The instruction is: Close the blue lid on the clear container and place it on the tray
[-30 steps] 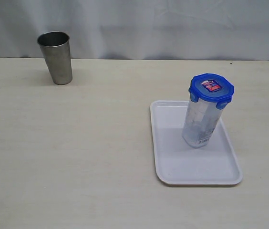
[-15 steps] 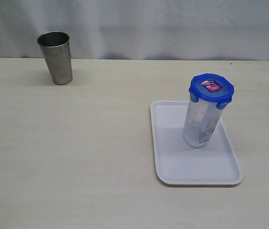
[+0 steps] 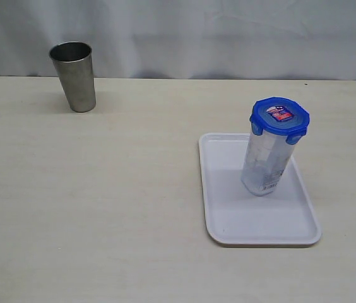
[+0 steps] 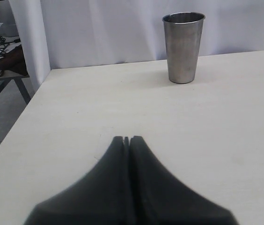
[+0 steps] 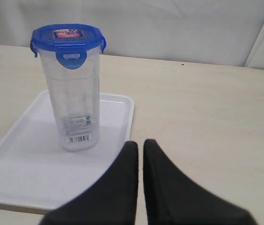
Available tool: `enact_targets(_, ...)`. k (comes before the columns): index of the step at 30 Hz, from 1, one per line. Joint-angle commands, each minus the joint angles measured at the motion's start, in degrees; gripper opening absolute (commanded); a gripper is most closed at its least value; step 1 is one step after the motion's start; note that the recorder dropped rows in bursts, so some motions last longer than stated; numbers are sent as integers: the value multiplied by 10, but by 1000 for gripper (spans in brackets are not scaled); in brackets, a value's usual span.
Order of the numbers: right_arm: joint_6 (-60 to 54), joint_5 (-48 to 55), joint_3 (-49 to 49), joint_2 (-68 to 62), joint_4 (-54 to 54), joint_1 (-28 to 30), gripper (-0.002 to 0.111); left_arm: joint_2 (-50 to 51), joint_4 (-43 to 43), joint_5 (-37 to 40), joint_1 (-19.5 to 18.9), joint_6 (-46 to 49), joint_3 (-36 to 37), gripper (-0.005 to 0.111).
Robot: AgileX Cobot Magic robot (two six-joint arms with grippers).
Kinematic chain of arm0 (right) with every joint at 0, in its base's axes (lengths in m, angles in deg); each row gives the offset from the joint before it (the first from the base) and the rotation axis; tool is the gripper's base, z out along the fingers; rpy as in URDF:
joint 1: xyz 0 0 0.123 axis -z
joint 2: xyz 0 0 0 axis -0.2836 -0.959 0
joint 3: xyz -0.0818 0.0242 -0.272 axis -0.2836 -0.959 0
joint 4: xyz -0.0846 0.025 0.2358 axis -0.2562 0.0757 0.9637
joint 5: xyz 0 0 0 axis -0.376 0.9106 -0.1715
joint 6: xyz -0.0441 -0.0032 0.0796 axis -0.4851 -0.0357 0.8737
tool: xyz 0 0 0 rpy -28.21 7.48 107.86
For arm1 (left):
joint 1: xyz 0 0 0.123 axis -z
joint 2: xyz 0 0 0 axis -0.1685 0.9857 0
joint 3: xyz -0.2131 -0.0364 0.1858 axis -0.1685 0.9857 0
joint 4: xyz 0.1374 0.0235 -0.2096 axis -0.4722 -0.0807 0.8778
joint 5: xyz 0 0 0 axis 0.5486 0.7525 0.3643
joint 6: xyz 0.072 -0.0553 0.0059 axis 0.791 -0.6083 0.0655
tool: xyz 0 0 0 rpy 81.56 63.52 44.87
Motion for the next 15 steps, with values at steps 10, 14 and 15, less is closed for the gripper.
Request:
enact_targets(10,-3,3,-1,3,3,3,4,-2,0,-1,0,-5,2,0)
enact_targets(14,-2,3,-1,3,3,3,4,-2,0,-1,0,-5,2,0)
enact_targets(15,-2,3,-1,3,3,3,4,-2,0,-1,0,-5,2,0)
